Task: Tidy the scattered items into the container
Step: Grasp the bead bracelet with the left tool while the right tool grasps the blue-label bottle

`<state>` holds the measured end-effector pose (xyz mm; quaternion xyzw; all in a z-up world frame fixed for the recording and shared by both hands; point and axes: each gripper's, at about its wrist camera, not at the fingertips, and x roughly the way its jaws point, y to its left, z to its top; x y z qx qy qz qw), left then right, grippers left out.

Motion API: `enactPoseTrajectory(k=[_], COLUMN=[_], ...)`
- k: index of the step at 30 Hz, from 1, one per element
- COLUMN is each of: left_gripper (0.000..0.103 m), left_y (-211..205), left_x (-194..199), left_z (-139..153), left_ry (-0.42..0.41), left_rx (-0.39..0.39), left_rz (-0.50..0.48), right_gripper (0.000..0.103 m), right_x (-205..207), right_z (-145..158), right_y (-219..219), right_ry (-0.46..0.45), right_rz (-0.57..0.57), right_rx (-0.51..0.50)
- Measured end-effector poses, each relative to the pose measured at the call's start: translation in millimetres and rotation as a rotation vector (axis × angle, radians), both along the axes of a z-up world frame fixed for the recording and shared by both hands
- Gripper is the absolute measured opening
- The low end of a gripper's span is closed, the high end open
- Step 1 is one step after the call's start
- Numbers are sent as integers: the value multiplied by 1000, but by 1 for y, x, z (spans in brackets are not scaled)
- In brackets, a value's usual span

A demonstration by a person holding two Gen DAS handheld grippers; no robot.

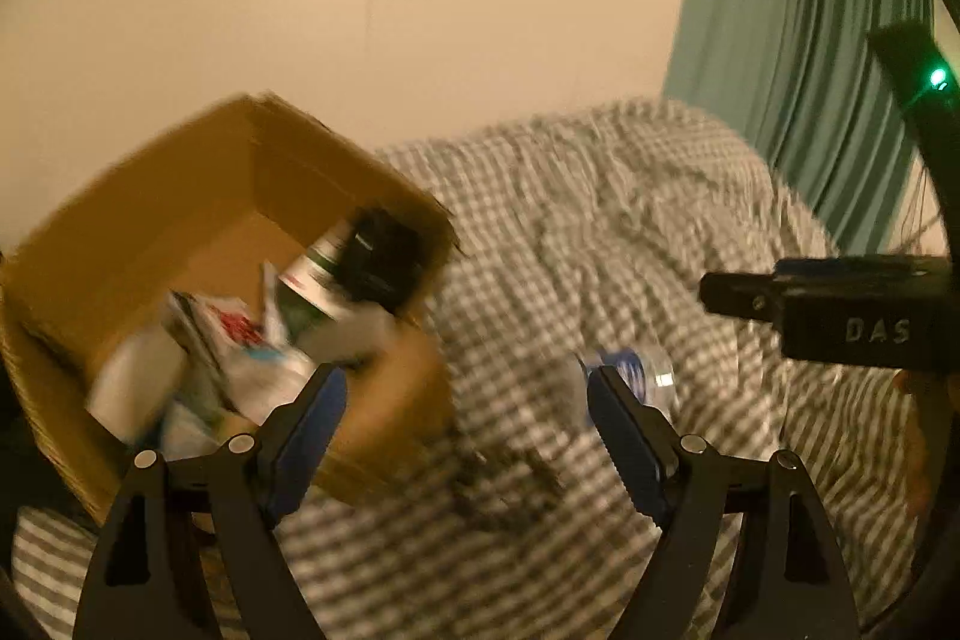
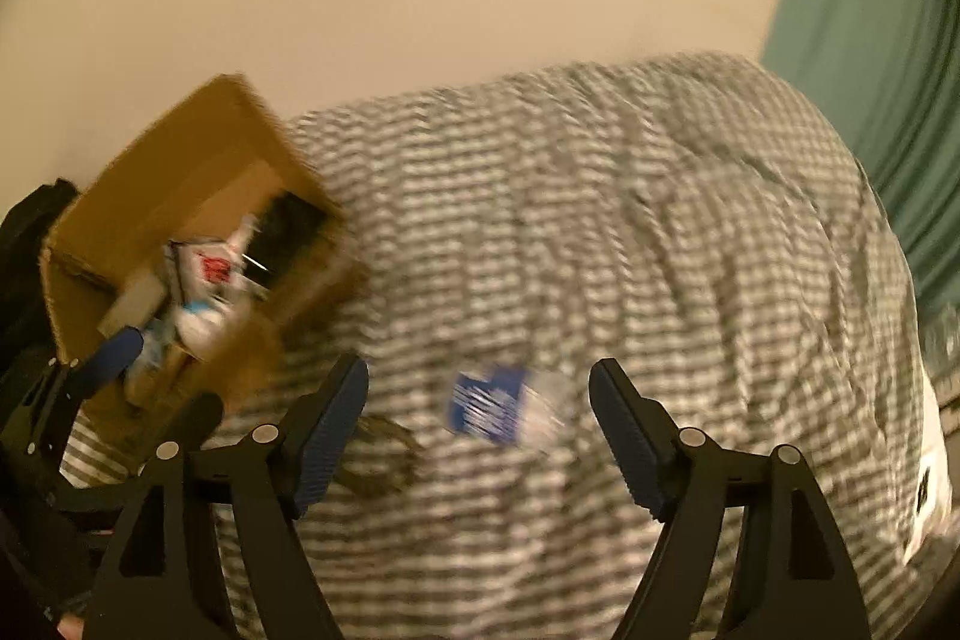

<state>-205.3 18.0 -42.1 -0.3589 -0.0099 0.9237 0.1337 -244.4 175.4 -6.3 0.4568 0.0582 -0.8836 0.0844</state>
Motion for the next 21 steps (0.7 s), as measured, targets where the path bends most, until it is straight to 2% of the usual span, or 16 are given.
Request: enactPoseTrajectory(k=[6, 10, 11, 12, 14, 17, 21], left_gripper=[85, 85, 85, 85, 85, 85, 85], left_y=[43, 46, 45, 42, 36, 30, 22], left_x=[7, 1, -1, -3, -7, -7, -9], left_z=[-64, -107, -117, -125, -138, -142, -144], left_ry=[-139, -208, -226, -252, -289, -270, -264], left_rx=[-39, -113, -110, -91, -24, 33, 60], left_rz=[-29, -24, -22, -23, -23, -12, 5], right_gripper=[76, 76, 77, 82, 90, 91, 96], right_x=[5, -13, -16, -20, -27, -34, -44], right_z=[-47, -83, -90, -96, -107, -119, -133], right_y=[43, 47, 43, 39, 28, 13, -2], right_ry=[-6, -78, -86, -91, -99, -104, -99], right_rz=[-63, -72, -65, -58, -50, -38, -47], right_rx=[3, -58, -66, -69, -67, -86, -15])
